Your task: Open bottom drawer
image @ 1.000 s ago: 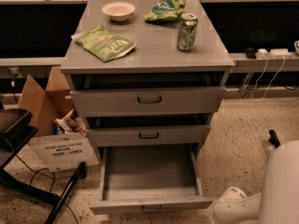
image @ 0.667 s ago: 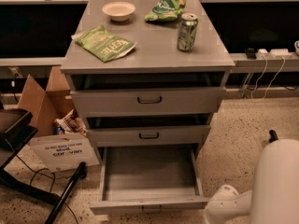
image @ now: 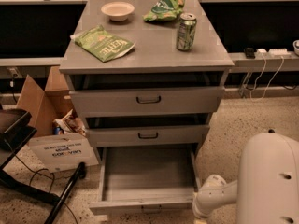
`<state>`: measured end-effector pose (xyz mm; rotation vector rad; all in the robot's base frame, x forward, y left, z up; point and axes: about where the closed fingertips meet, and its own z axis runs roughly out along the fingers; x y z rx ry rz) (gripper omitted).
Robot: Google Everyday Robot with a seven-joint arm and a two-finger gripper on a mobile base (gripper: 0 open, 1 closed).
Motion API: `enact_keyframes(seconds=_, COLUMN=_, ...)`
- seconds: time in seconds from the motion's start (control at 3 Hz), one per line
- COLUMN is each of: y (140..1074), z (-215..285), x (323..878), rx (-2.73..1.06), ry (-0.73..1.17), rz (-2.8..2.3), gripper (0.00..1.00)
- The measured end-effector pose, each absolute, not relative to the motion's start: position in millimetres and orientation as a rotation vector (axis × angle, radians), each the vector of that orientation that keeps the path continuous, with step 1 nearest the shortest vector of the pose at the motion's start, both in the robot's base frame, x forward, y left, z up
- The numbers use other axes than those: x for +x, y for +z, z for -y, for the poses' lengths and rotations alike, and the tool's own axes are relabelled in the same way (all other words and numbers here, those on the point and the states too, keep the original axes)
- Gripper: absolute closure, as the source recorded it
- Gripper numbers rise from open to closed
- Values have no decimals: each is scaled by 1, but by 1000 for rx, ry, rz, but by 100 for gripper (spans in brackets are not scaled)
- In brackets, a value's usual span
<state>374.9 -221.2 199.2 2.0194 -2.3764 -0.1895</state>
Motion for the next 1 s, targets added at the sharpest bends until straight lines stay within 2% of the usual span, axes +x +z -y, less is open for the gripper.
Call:
enact_keyframes(seconds=0.33, y=223, z=224, x=402, rx=2070, ry=-54, rz=2362, gripper=0)
enact_keyframes(seconds=0.67, y=226, z=223, x=415, rx=2087, ry=-24, rz=2355, gripper=0)
enact_keyframes(seconds=1.0, y=175, z=222, x=414, rx=2041, ry=-130, rz=2350, gripper=0)
